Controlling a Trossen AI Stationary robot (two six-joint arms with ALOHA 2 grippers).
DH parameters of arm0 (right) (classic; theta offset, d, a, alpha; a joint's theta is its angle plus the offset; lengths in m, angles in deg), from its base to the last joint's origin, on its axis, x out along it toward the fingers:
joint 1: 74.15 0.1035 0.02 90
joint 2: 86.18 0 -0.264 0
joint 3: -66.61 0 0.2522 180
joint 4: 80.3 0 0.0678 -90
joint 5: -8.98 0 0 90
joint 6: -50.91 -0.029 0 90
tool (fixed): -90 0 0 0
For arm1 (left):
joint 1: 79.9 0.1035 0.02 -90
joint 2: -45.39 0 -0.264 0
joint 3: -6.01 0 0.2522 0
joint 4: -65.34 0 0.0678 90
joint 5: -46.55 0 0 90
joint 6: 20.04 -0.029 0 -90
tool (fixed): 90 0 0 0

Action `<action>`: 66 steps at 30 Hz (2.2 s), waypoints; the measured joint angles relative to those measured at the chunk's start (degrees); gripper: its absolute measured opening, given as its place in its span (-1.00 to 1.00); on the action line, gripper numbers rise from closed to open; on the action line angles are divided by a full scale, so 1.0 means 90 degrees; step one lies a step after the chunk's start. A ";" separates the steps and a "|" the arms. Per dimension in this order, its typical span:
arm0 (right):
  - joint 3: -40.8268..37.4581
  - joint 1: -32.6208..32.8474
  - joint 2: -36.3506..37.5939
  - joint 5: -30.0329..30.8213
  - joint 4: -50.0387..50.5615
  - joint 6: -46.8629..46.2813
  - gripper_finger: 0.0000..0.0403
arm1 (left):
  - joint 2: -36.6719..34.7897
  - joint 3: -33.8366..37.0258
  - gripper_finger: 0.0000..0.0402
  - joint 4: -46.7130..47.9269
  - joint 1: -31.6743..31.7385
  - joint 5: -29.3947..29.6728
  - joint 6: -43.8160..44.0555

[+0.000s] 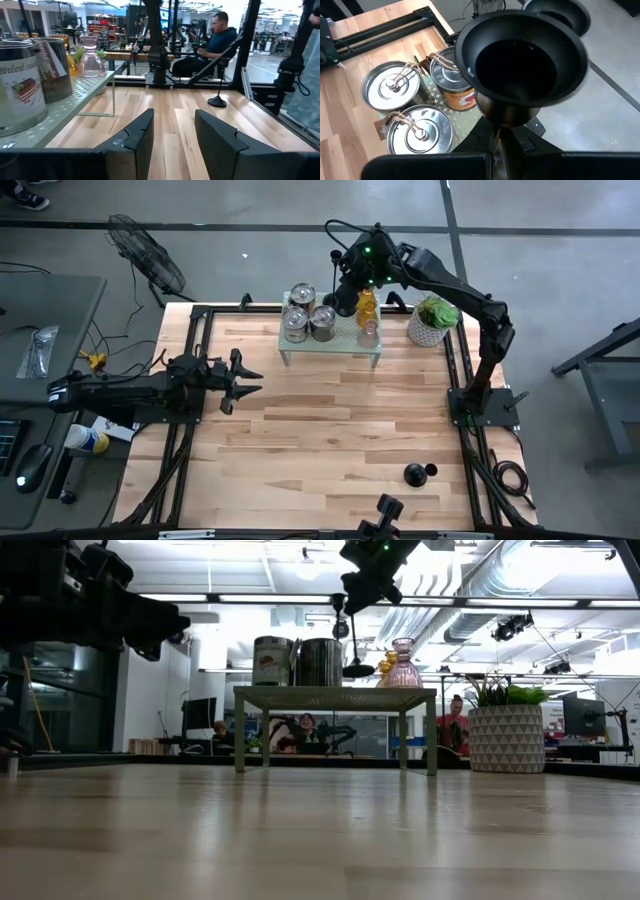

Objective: Pick & Place candle stick holders
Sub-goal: Put the top black candle holder on the shelf

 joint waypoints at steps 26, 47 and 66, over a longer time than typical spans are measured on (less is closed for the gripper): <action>-0.0269 0.0462 -0.0001 0.1154 -0.0004 -0.0892 -0.98 | -0.0001 0.0000 -0.31 -0.0005 0.0000 0.0001 0.0013; -0.0865 0.0558 -0.0007 0.1585 -0.0609 -0.1335 -0.98 | 0.0000 0.0000 -0.31 -0.0010 -0.0002 -0.0086 0.0170; -0.0942 0.0534 -0.0002 0.1414 -0.0472 -0.1328 -0.98 | 0.0000 0.0001 -0.31 -0.0012 0.0000 -0.0081 0.0177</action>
